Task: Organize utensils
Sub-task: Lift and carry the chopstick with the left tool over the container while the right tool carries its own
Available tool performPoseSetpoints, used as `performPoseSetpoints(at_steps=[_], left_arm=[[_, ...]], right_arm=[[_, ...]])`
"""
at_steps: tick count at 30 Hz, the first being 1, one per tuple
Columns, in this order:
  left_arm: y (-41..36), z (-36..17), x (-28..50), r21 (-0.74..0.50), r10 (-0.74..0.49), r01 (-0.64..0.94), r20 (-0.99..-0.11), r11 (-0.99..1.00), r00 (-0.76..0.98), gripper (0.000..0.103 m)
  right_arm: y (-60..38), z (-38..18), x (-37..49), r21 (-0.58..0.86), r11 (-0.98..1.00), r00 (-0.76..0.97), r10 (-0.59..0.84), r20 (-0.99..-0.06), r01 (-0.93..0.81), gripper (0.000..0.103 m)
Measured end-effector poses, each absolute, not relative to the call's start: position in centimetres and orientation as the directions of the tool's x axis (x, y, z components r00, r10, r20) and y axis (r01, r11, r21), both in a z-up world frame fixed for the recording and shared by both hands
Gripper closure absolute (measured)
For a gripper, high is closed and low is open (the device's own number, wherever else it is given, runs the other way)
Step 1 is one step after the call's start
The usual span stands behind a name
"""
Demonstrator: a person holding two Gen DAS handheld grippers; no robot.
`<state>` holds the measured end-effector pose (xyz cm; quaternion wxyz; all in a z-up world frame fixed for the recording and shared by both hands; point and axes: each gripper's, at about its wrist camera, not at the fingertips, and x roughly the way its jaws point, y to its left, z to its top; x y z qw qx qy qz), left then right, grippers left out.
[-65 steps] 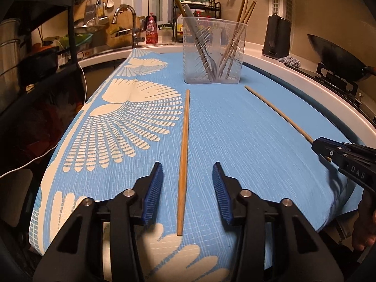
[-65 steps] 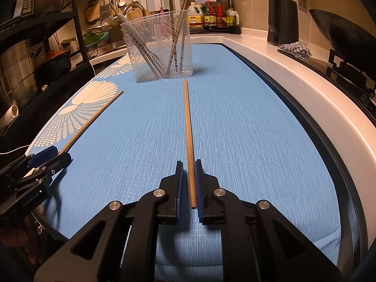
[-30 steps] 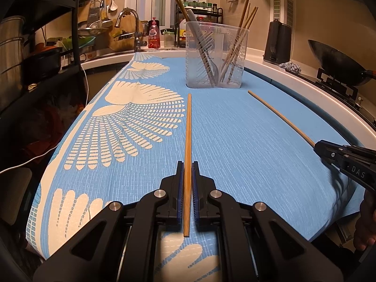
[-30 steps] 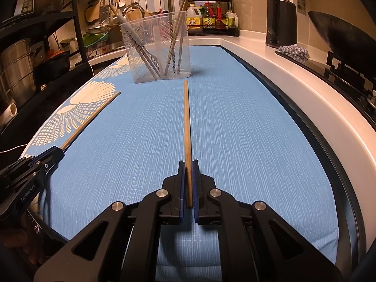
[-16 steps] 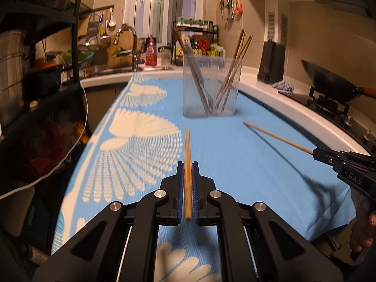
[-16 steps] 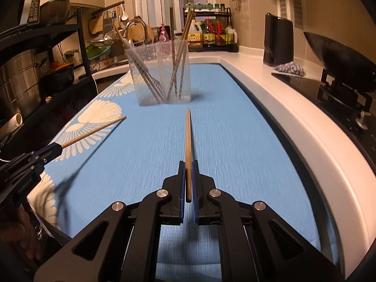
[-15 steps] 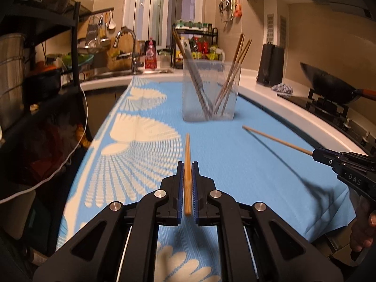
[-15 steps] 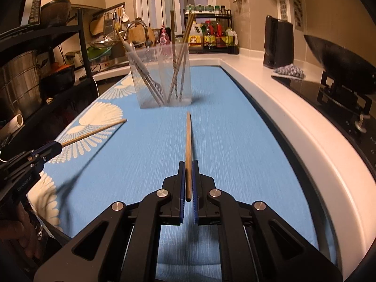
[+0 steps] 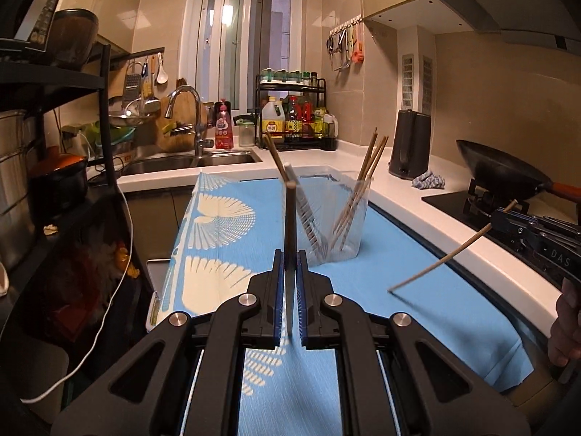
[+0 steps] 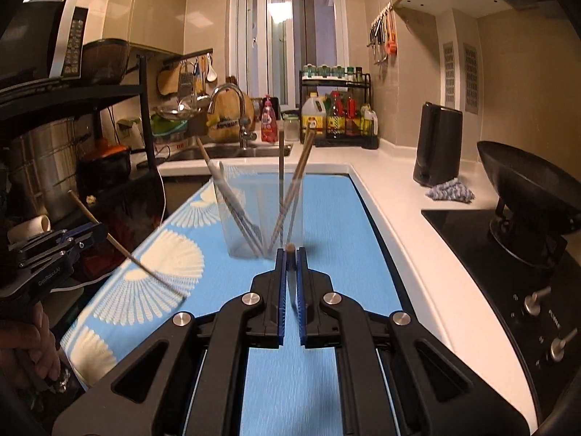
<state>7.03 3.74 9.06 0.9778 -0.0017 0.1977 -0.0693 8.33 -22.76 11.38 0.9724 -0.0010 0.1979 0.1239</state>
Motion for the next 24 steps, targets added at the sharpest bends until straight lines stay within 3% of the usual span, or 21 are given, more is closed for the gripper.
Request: performPoseSetpoints(at_steps=[14, 24], left_arm=[[3.7, 15.1, 12.4, -0.085, -0.194, 0.175, -0.422, 0.981, 0.885, 0.096], [1.2, 22.5, 17.9, -0.06, -0.256, 0.251, -0.346, 0.966, 0.902, 0.096]], right_arm=[[-20.6, 19.0, 12.9, 0.054, 0.938, 0.871, 0.338, -0.356, -0.342, 0.098], [-18.3, 27.1, 17.0, 0.001, 0.921, 0.893, 0.378, -0.244, -0.39, 0.098]])
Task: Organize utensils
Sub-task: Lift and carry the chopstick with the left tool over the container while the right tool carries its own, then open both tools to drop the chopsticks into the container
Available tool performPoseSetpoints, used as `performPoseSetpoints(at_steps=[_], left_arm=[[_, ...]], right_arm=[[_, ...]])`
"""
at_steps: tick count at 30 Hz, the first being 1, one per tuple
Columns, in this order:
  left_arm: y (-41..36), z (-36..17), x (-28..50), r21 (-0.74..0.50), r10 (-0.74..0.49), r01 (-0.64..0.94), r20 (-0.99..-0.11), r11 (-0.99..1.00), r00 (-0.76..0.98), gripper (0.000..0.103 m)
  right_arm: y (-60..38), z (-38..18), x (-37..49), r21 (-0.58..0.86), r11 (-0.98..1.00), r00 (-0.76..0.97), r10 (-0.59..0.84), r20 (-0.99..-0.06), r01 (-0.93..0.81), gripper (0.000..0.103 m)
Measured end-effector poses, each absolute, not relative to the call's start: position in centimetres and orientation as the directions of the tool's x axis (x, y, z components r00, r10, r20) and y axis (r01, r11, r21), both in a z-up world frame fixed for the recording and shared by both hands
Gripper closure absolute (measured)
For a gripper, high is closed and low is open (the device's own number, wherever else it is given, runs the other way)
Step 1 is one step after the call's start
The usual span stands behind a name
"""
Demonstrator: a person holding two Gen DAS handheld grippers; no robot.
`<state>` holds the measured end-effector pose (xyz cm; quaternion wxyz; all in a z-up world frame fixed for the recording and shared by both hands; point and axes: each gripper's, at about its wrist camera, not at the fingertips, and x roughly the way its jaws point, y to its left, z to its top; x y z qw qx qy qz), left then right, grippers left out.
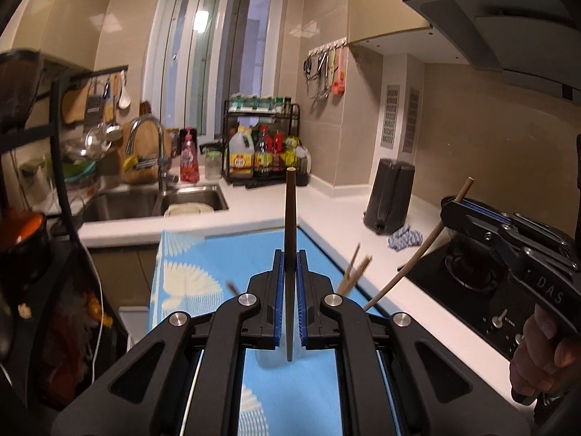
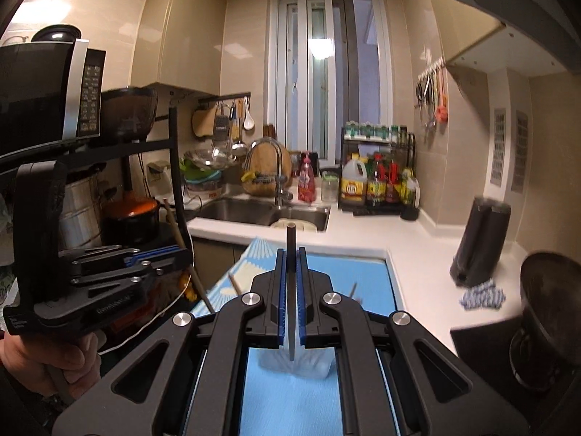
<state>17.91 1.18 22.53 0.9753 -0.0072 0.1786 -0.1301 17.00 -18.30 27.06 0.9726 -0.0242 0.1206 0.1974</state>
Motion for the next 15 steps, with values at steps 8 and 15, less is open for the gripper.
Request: performPoseSetpoints(at_steps=[8, 15], left_arm=[[0.0, 22.4, 24.4, -0.061, -0.251, 0.246, -0.372, 0.967, 0.894, 0.096], [0.0, 19.8, 26.3, -0.062, -0.256, 0.254, -0.428, 0.965, 0.867, 0.093]], right_arm=[[-17.1, 27.6, 23.3, 0.003, 0.931, 0.899, 0.354, -0.257, -0.366, 0.098], [-16.7, 23.6, 26.7, 0.003, 0.94, 0.871, 0.318, -0.374, -0.342, 0.082]])
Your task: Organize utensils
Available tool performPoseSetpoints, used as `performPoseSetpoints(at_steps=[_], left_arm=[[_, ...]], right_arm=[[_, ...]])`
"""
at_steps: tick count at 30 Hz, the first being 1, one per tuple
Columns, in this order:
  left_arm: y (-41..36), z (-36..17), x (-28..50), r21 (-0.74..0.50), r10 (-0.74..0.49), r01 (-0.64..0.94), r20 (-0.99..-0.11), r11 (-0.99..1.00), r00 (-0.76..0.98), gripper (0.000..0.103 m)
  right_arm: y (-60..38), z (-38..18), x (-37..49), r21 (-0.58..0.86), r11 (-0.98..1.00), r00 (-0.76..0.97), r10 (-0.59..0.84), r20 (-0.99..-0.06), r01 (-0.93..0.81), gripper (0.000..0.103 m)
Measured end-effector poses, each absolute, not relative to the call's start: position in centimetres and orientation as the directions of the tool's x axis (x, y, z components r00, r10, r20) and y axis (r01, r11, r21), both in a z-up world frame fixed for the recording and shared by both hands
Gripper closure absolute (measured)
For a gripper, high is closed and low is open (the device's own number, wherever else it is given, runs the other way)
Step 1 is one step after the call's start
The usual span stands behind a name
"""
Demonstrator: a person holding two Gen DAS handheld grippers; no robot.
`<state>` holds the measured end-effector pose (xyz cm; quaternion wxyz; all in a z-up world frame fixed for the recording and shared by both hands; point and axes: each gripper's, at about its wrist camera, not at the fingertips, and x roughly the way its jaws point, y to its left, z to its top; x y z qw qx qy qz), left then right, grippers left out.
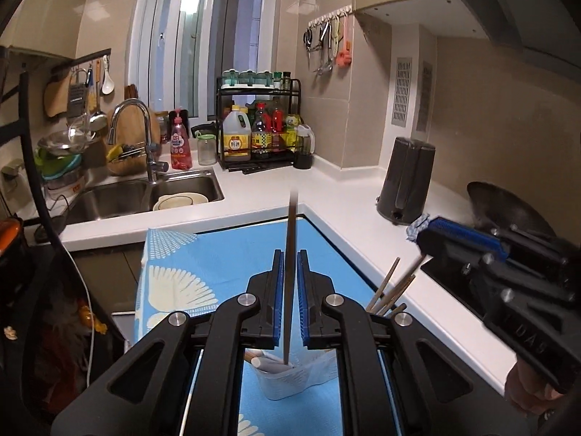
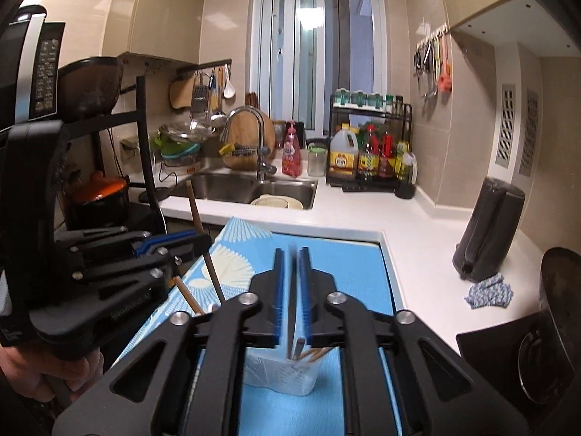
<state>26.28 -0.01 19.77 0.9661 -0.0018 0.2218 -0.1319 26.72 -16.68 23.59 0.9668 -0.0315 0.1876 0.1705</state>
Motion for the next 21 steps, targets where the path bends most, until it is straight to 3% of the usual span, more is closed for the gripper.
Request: performPoseSetpoints(at_steps=[5, 6, 8, 12, 15, 19, 21], left_arm=[[0.9, 21.1, 23.1, -0.087, -0.236, 0.22, -0.374, 0.972, 0.897, 0.091], [1.0, 21.1, 22.2, -0.093, -0.236, 0.217, -0.366, 0.972, 0.9, 0.088], [0.9, 20.8, 20.6, -0.093, -0.227, 0.207, -0.355, 0.974, 0.907, 0.063], [0.7, 18.3, 17.1, -0.094, -0.183, 0.16, -0.357, 0.983, 0.916, 0.053], [0.5, 15.3, 15.0, -0.101, -0.141, 0.111, -0.372, 0.989, 0.917, 0.036], [0.1, 11.2, 13.2, -0.08, -0.065, 0.036, -0.401, 0.996, 0.914, 0.017], [0.1, 9.3, 12.5, -0.09, -0.039, 0.001, -0.417, 0.996, 0.908, 0.013]], right_arm=[[-18.1, 24.1, 24.1, 0.004, 0.942, 0.887, 0.318, -0.335, -0.337, 0.073], [-18.6, 24.2, 23.3, 0.013, 0.944, 0.891, 0.316, -0.325, -0.33, 0.065], [-19.6, 24.1, 21.6, 0.031, 0.947, 0.899, 0.313, -0.306, -0.319, 0.053], [-20.9, 21.8, 17.9, 0.053, 0.958, 0.907, 0.284, -0.312, -0.282, 0.031], [-21.6, 19.4, 15.6, 0.025, 0.975, 0.921, 0.218, -0.323, -0.222, 0.015], [-22.6, 15.4, 14.7, 0.03, 0.985, 0.909, 0.169, -0.382, -0.171, 0.01], [-22.9, 13.7, 14.3, 0.019, 0.988, 0.917, 0.149, -0.371, -0.153, 0.008]])
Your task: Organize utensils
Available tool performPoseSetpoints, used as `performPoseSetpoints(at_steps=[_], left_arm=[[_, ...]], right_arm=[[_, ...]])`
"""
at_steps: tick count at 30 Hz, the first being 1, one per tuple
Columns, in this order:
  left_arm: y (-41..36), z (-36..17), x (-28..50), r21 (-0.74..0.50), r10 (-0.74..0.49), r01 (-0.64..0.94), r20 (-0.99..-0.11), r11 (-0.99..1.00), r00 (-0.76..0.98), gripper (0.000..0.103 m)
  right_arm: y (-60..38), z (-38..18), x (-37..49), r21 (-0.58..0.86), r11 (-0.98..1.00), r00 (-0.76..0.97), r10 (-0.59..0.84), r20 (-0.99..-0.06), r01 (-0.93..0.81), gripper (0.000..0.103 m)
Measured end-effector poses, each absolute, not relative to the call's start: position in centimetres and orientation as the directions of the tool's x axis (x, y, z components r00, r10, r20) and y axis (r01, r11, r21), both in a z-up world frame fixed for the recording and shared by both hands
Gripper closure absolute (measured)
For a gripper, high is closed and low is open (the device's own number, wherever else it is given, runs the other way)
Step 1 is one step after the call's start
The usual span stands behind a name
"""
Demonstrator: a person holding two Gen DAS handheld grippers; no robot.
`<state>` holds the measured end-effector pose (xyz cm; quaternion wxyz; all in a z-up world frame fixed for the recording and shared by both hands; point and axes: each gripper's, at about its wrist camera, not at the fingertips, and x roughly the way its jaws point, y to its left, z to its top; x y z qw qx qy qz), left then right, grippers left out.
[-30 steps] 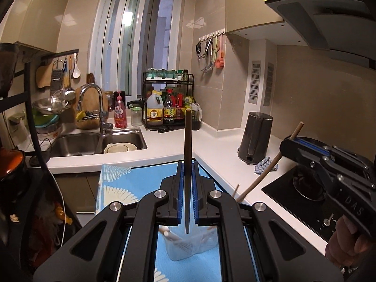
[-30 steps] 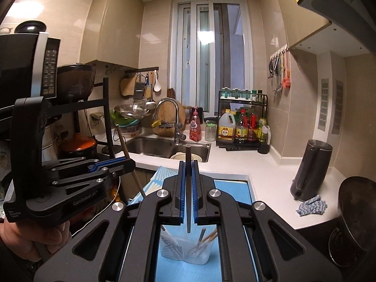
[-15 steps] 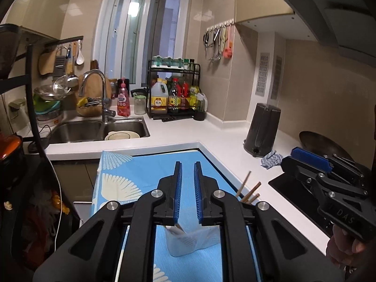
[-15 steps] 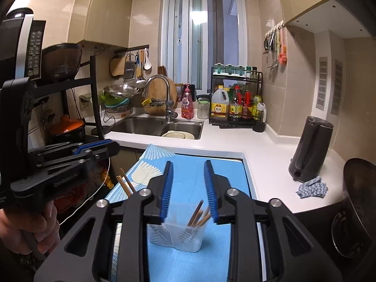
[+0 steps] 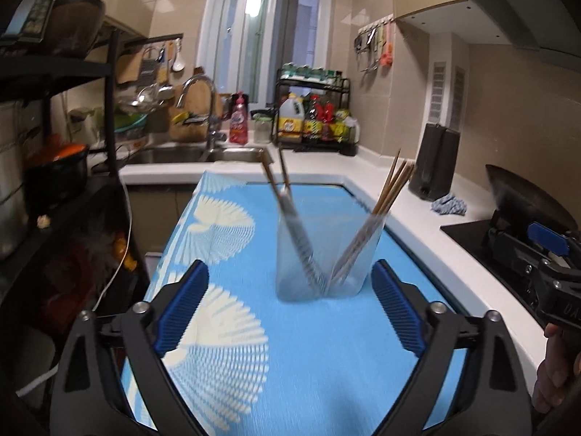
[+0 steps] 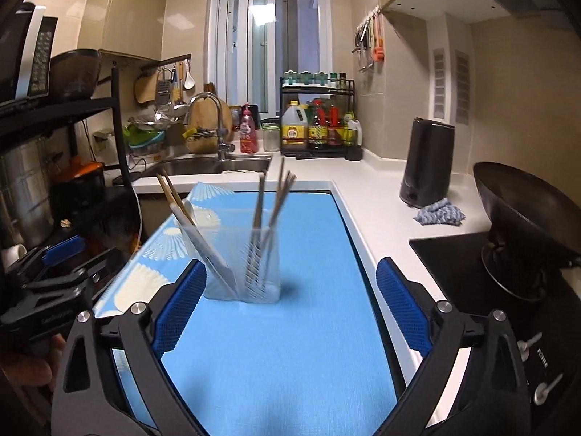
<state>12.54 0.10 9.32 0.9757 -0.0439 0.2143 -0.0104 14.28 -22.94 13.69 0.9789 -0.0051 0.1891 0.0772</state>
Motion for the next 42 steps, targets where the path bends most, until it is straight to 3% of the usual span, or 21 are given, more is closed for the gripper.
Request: performPoseSetpoints(at_steps=[6, 42], left_arm=[[-0.4, 6.7, 12.3, -0.066, 0.025, -0.062, -0.464, 0.996, 0.886, 0.007], [-1.4, 4.7, 11.9, -0.085, 0.016, -0.068, -0.499, 0.994, 0.867, 0.007]], right_arm=[[-23.1, 9.5, 14.9, 0.009, 0.99, 0.914, 0.133, -0.382, -0.14, 0.008], [-23.4, 7.6, 14.8, 0.014, 0.991, 0.912, 0.127, -0.39, -0.132, 0.006]])
